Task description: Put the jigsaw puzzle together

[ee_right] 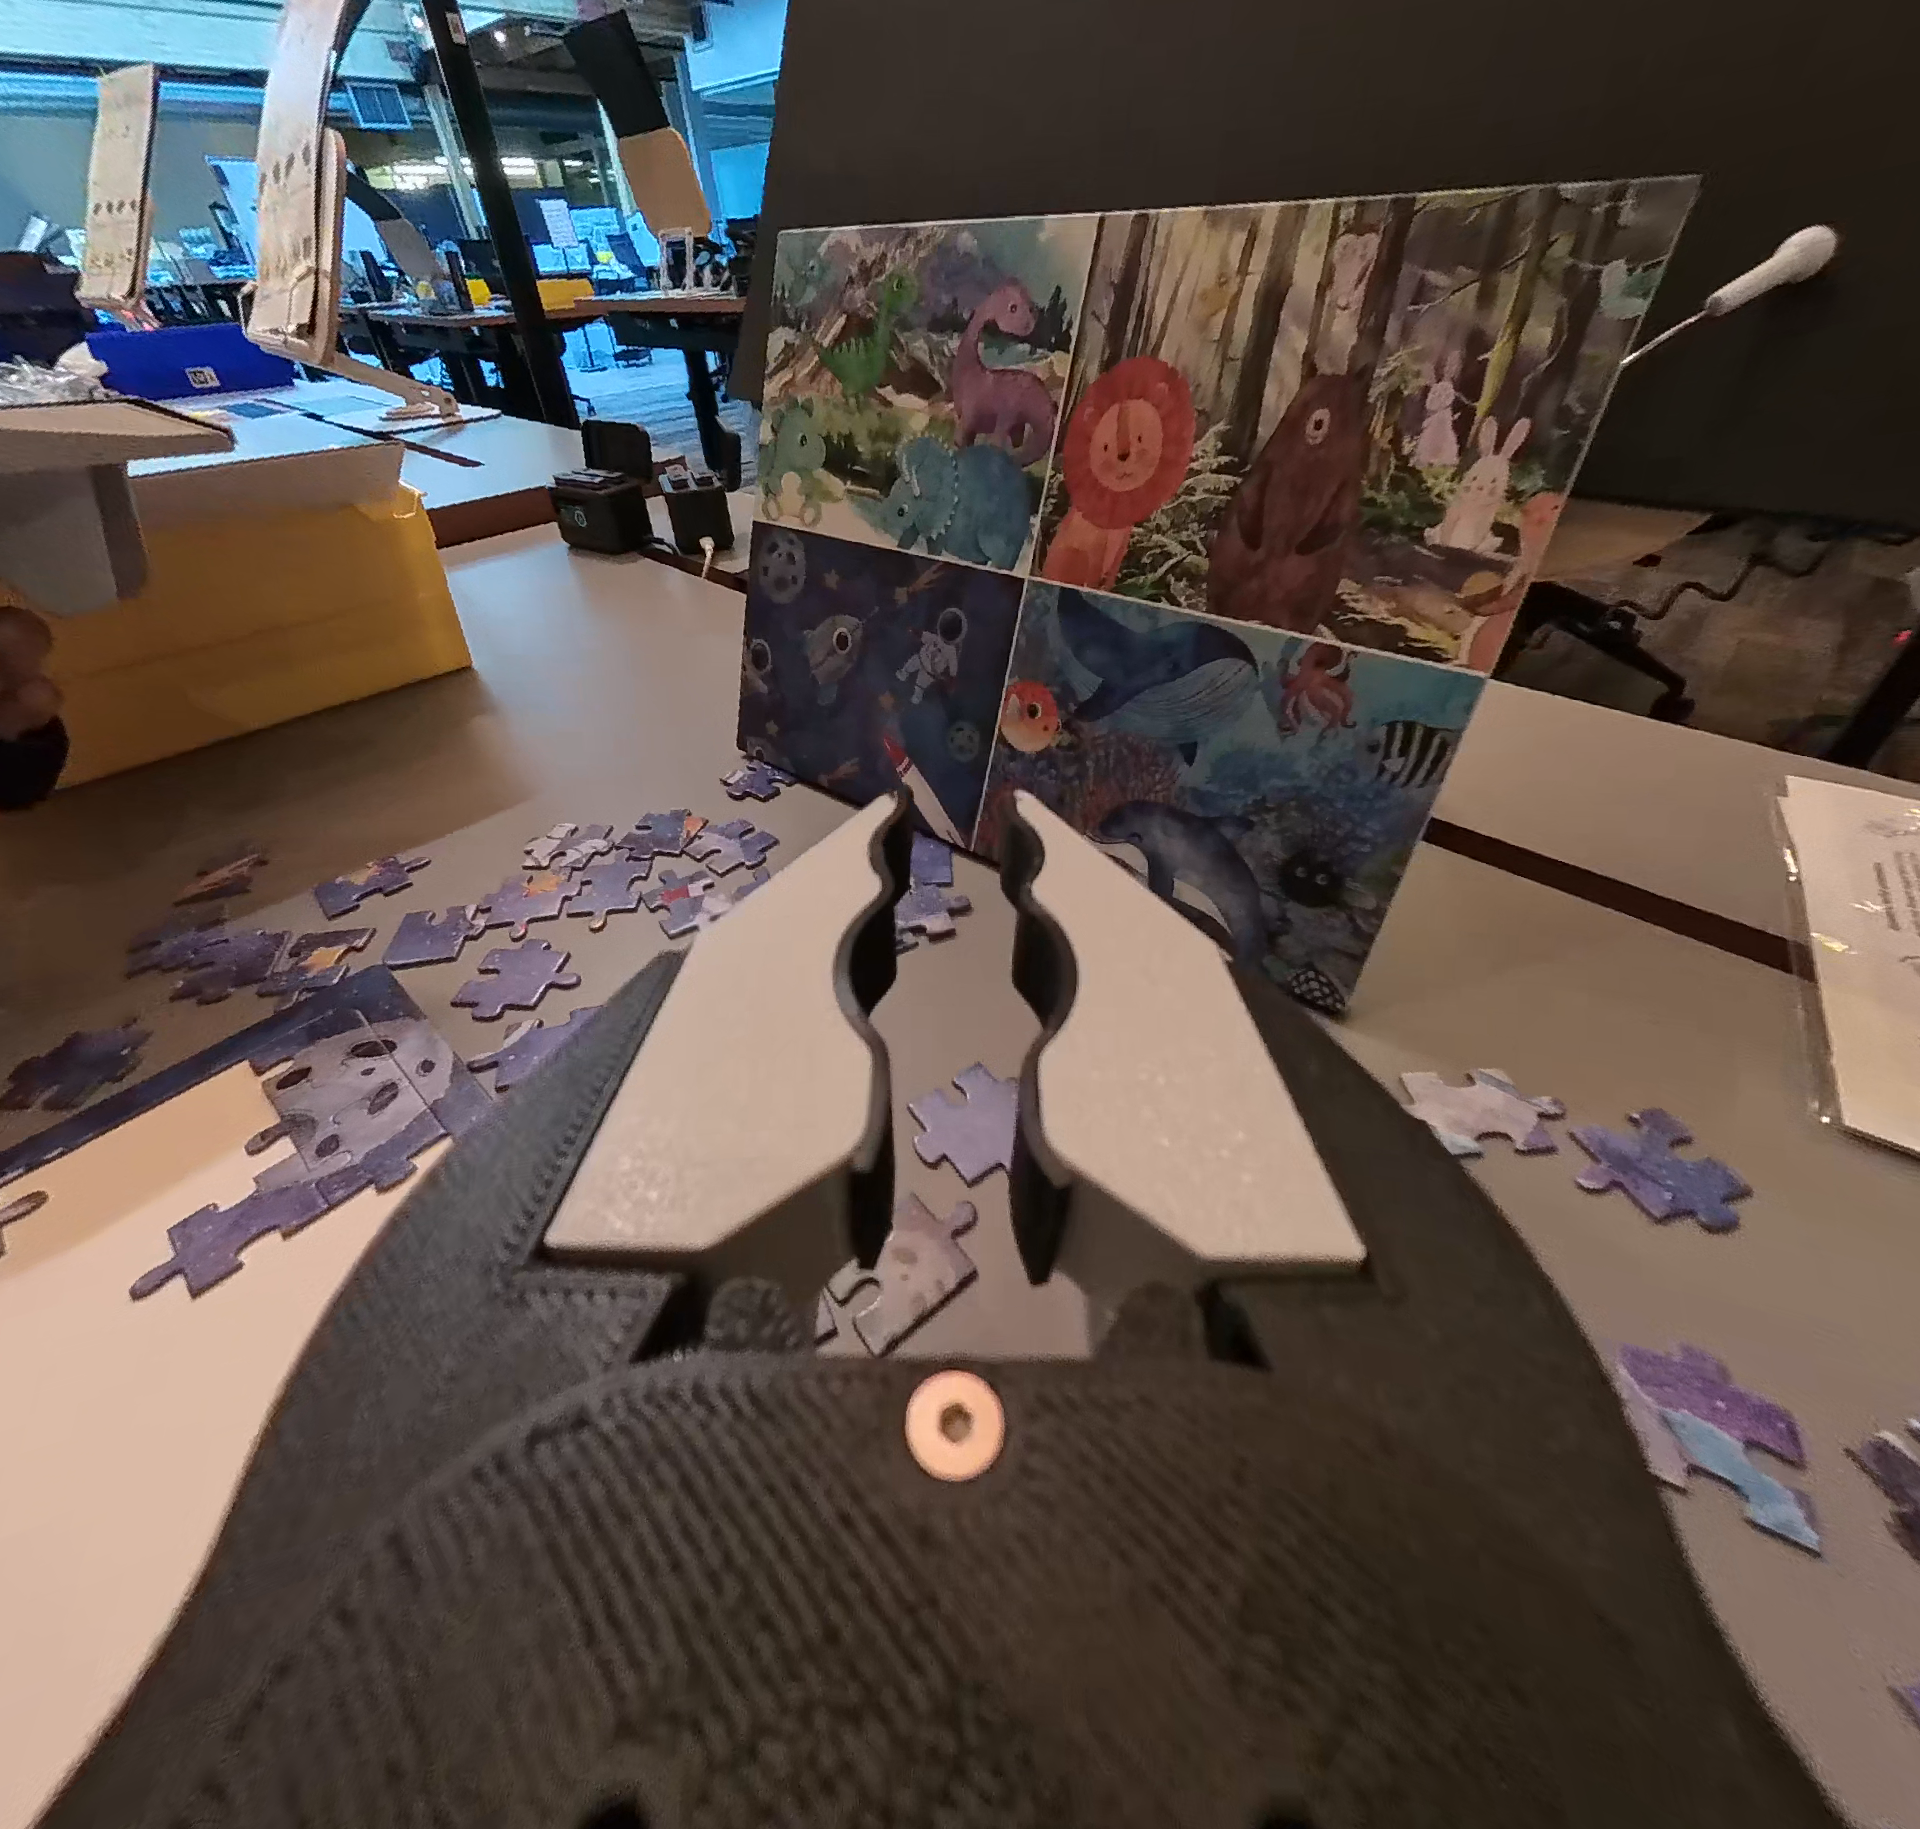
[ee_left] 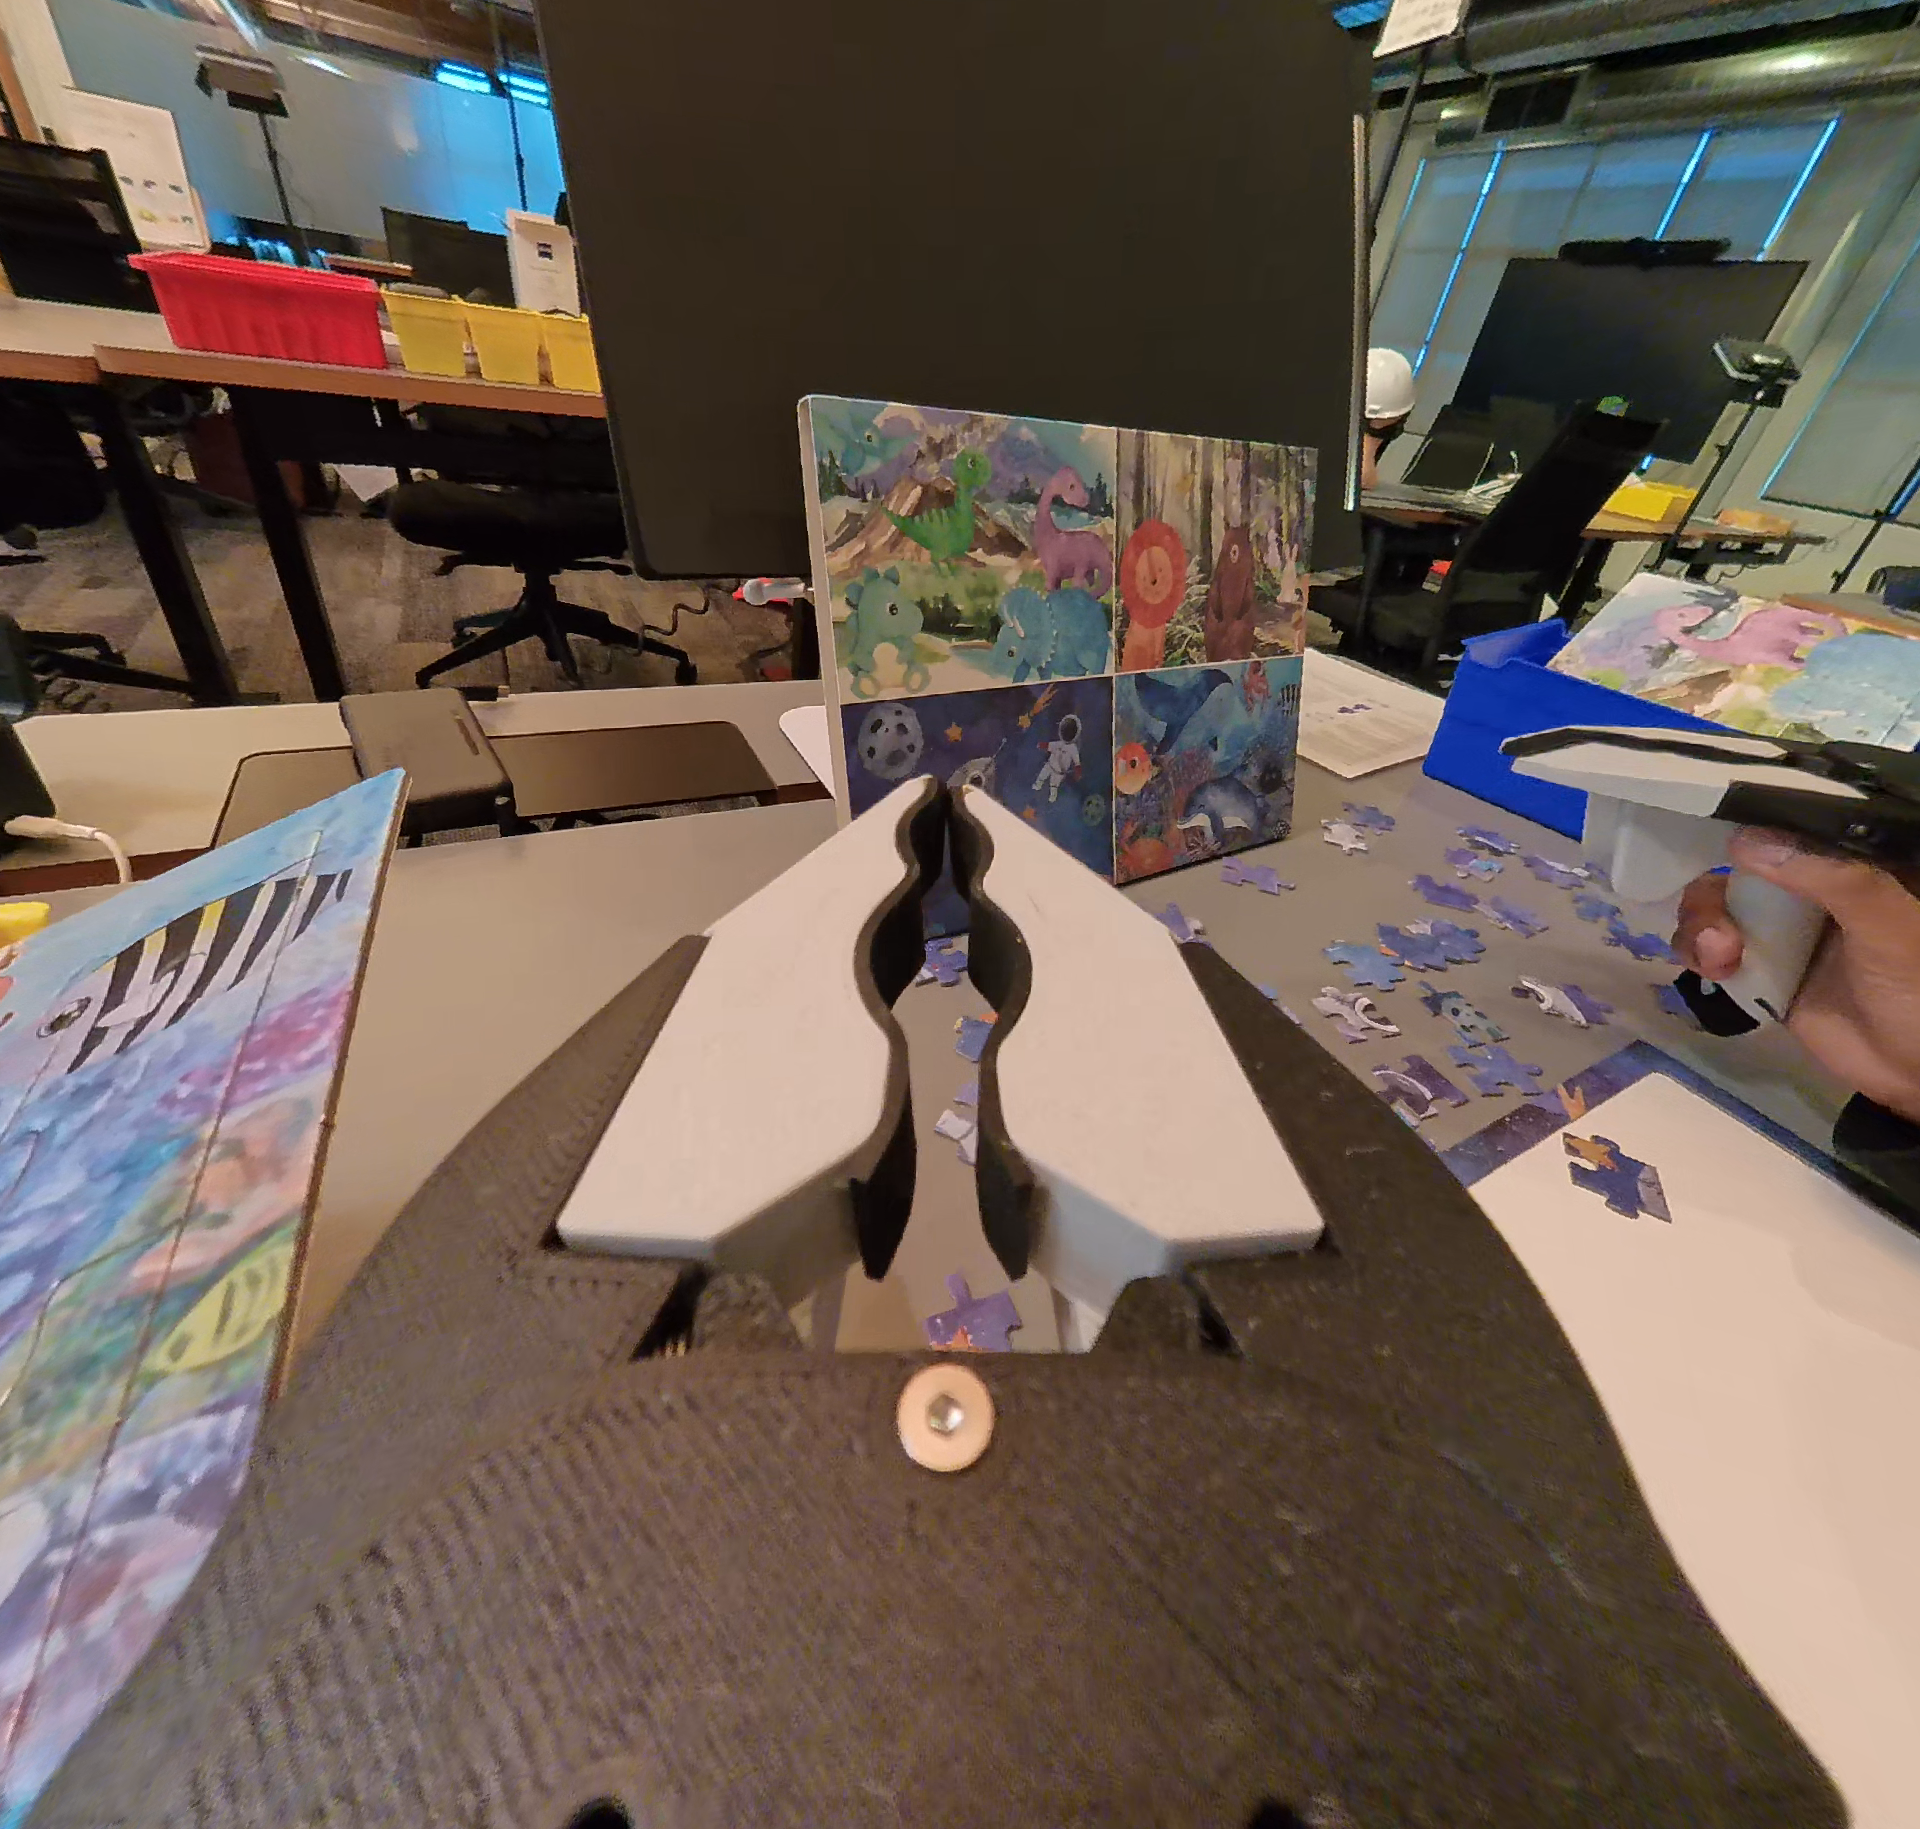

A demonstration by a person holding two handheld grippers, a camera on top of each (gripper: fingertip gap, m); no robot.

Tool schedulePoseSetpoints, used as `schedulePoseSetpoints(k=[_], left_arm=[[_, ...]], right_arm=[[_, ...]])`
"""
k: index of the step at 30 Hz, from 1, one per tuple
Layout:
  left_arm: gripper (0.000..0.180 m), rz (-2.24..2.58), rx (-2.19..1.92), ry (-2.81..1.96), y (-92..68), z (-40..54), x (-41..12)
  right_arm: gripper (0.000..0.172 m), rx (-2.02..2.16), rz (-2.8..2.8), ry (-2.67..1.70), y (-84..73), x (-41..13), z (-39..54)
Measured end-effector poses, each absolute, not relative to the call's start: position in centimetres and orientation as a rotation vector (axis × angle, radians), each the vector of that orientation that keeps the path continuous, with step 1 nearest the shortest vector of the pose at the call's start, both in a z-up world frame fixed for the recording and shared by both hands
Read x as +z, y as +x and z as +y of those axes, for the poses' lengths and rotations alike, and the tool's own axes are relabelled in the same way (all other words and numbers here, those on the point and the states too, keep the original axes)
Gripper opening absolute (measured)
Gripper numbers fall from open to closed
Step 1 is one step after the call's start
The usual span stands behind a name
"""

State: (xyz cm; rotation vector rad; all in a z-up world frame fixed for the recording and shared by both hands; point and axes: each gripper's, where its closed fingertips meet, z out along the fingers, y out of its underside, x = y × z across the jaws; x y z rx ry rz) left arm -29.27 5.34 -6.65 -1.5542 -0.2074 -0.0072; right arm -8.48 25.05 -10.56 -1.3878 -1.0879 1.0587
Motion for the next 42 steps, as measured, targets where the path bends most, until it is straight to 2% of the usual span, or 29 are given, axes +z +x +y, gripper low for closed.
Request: schedulePoseSetpoints(k=[16, 28, 42], left_arm=[[0.0, -0.186, -0.007, -1.567, -28.8, 5.7, -6.8], [0.0, -0.188, -0.033, -1.573, -28.7, 5.8, -7.0], [0.0, -0.196, -0.045, -1.575, -28.7, 5.9, -7.2]], right_arm=[[0.013, 1.091, -1.068, -1.394, -8.5, -10.5, 25.1], [0.02, 1.096, -1.007, -1.381, -7.9, -9.5, 25.6], [0.016, 1.114, -0.963, -1.306, -6.9, -7.5, 25.4]])
